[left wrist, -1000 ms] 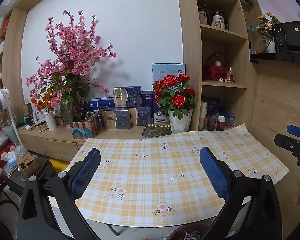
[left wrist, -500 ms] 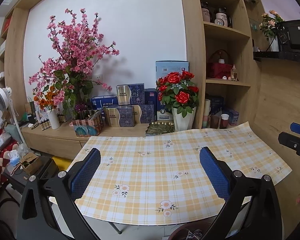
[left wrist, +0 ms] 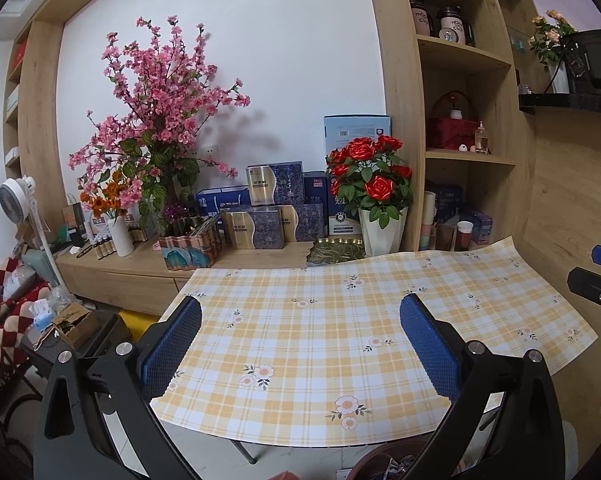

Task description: Collect trash

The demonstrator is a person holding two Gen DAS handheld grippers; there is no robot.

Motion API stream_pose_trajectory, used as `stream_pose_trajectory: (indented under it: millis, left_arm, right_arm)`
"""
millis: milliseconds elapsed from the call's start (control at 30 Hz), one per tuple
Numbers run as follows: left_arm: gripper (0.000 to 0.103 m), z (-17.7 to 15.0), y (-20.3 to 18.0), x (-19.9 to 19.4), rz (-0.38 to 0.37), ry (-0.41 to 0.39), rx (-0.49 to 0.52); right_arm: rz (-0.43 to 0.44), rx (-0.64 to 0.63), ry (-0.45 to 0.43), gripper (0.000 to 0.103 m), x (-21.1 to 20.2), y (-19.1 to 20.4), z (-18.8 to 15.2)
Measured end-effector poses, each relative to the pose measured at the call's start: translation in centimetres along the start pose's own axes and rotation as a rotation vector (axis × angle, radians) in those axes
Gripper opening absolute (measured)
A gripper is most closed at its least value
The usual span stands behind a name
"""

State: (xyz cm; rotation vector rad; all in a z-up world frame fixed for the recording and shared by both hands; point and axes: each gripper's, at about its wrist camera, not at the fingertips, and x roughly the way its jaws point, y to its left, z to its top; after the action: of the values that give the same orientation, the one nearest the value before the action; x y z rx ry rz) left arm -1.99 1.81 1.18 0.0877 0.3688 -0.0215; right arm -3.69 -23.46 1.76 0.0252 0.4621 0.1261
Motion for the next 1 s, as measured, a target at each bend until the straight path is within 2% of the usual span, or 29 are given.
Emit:
stream_pose_trajectory:
  millis: [1000]
  left_arm:
    - [0.097, -1.2, 1.9, 0.2, 0.065, 0.049, -0.005]
  right_arm:
    - [0.026, 0.043, 0.062, 0.097, 1.4, -0.1, -1.0]
